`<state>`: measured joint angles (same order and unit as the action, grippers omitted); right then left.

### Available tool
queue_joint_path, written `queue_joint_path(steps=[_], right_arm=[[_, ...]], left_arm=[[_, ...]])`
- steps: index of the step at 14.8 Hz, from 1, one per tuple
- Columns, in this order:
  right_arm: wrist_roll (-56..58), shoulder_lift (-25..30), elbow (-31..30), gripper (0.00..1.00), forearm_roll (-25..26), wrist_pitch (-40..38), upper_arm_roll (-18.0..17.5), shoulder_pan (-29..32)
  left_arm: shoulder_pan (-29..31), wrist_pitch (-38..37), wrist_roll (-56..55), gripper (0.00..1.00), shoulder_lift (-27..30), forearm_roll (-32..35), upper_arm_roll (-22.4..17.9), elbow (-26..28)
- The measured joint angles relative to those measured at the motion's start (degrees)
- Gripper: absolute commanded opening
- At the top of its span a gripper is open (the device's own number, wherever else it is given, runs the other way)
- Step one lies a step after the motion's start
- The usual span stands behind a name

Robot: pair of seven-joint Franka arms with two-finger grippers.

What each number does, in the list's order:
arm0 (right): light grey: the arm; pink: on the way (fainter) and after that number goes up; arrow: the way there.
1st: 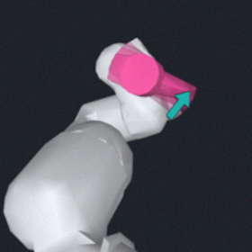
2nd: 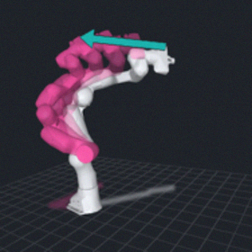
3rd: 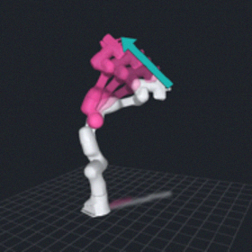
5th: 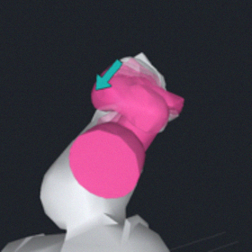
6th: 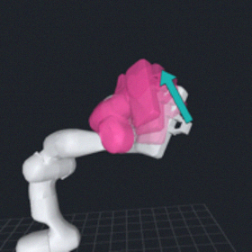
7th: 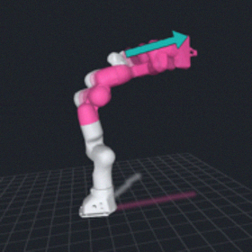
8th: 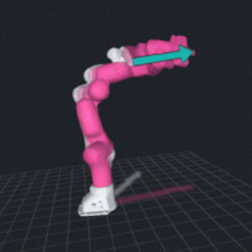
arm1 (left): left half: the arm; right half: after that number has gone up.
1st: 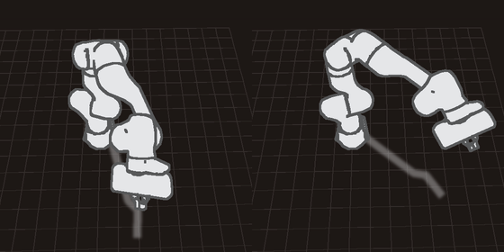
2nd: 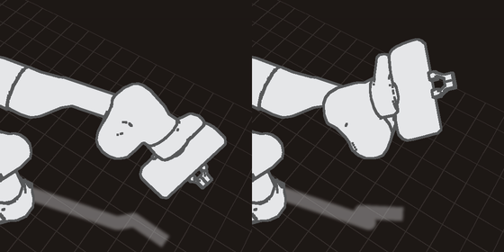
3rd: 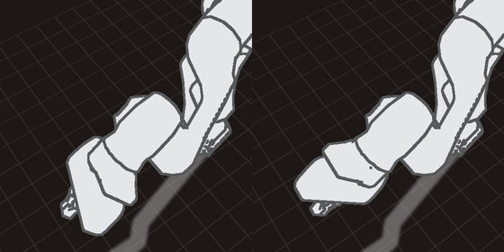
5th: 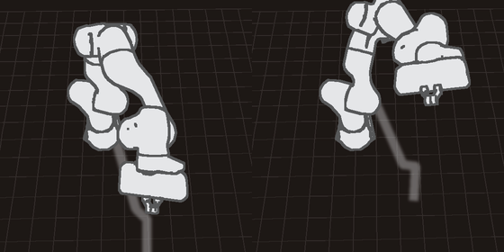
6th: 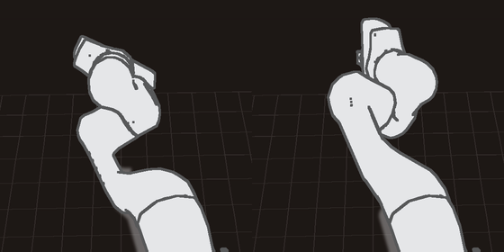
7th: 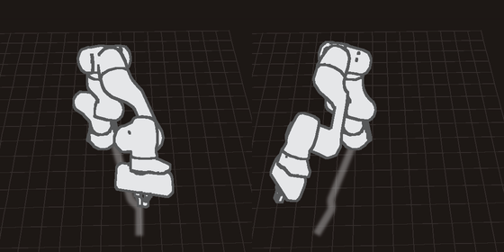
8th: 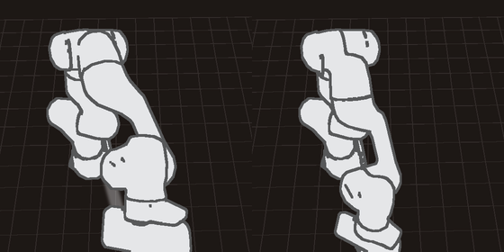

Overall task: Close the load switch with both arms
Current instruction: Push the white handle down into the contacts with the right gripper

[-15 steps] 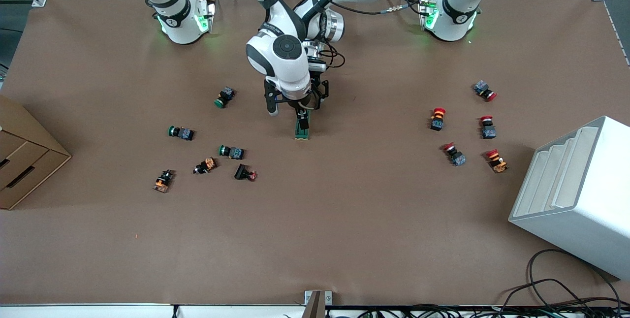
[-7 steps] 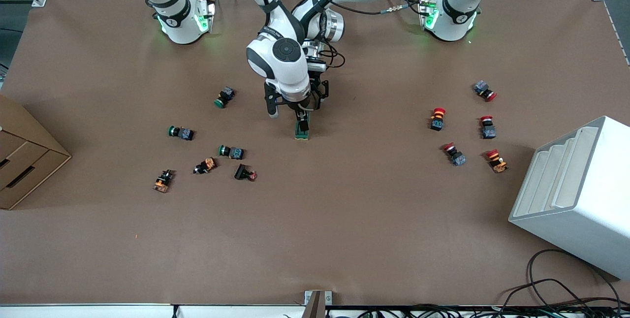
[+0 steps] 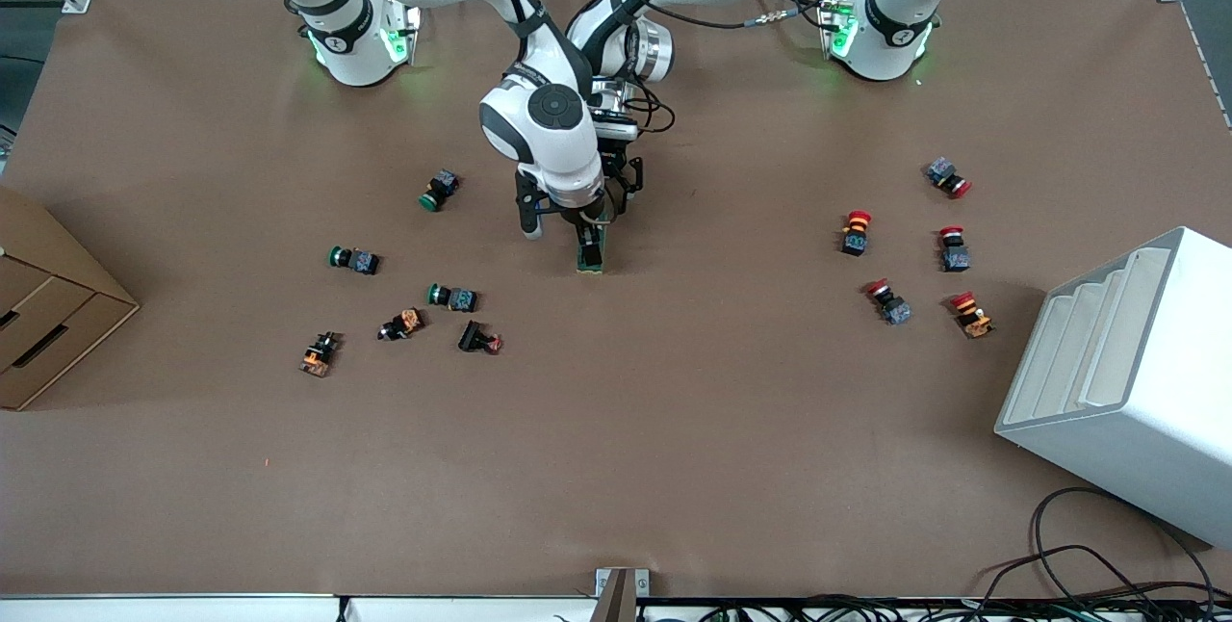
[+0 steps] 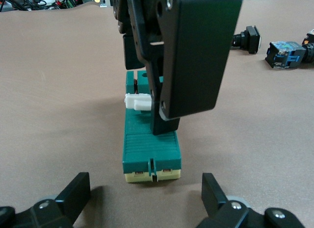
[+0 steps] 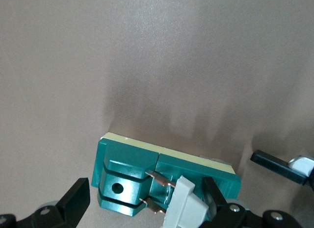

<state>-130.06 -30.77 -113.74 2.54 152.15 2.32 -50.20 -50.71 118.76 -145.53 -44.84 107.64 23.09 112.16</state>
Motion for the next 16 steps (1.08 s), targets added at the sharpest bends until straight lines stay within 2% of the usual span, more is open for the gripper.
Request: queue_joint_path(steps=[9, 16], right_arm=[[-0.22, 0.22, 2.6, 1.0, 0.03, 0.88, 2.09, 0.36], [-0.21, -0.65, 4.84, 1.0, 0.06, 0.88, 2.26, 1.49]], left_arm=[[0.0, 0.0, 0.0, 0.99, -0.01, 0.0, 0.0, 0.0], [0.0, 0.0, 0.0, 0.99, -0.01, 0.0, -0.01, 0.0]])
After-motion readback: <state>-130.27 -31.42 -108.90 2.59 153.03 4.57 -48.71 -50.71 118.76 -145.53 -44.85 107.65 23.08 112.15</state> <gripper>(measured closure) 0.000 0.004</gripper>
